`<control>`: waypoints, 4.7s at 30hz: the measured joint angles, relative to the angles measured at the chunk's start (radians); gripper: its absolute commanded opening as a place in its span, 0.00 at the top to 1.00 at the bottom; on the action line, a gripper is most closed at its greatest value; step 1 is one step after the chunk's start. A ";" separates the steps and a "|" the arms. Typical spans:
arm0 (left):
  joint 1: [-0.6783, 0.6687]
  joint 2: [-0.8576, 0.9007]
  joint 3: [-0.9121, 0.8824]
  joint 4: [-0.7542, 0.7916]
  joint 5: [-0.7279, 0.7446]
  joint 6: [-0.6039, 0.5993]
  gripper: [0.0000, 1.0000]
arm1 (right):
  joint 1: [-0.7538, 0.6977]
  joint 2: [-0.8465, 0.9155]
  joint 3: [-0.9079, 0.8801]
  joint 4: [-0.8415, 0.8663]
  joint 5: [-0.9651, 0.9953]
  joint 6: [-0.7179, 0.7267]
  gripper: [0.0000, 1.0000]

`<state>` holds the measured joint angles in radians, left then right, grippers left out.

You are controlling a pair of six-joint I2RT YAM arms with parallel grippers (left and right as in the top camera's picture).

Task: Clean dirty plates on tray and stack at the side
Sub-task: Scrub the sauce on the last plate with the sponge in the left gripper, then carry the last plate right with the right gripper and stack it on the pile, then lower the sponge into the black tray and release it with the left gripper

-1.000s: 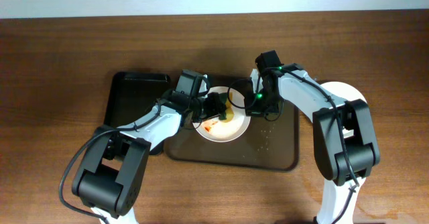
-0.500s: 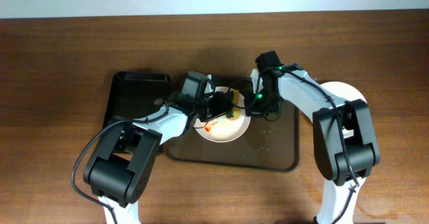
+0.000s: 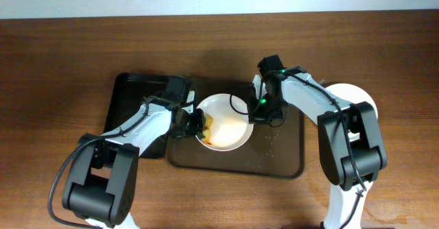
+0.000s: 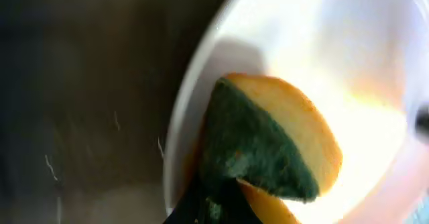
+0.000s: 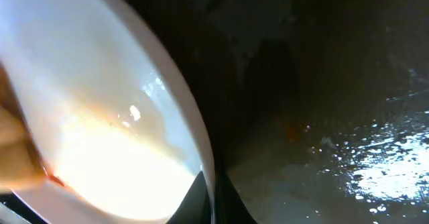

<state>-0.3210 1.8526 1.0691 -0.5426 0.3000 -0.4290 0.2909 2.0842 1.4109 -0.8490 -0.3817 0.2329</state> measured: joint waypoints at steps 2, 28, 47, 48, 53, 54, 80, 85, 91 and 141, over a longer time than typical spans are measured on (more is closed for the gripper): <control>0.000 -0.001 -0.011 0.162 -0.105 0.012 1.00 | 0.000 0.000 0.000 0.001 -0.001 0.003 0.96; -0.163 -0.005 -0.033 0.297 -0.289 0.019 1.00 | -0.002 -0.008 0.000 -0.024 0.042 0.021 0.96; -0.096 -0.069 0.173 -0.127 -0.517 0.021 1.00 | -0.002 -0.008 0.000 -0.029 0.041 0.021 0.96; -0.097 -0.098 0.174 -0.125 -0.463 0.021 1.00 | -0.002 -0.008 0.000 -0.029 0.041 0.021 0.96; -0.178 -0.056 0.174 0.004 -0.275 0.022 1.00 | -0.002 -0.008 0.000 -0.030 0.042 0.021 0.96; -0.193 -0.003 0.174 0.035 -0.261 0.021 1.00 | -0.002 -0.008 0.000 -0.030 0.042 0.021 0.96; -0.050 -0.124 0.270 -0.375 -0.544 0.017 1.00 | -0.002 -0.015 0.000 -0.040 0.084 0.009 0.96; 0.105 -0.125 0.270 -0.377 -0.436 0.095 1.00 | -0.003 -0.157 -0.006 -0.065 0.259 -0.006 0.96; 0.306 -0.125 0.269 -0.340 -0.166 0.355 1.00 | -0.005 -0.367 -0.006 -0.169 0.604 -0.008 0.96; 0.366 0.096 0.127 -0.044 -0.130 0.561 1.00 | -0.486 -0.383 -0.008 -0.288 0.110 -0.114 0.33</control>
<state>0.0452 1.9484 1.1961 -0.5865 0.1699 0.1318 -0.1951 1.7012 1.4033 -1.1374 -0.2718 0.1192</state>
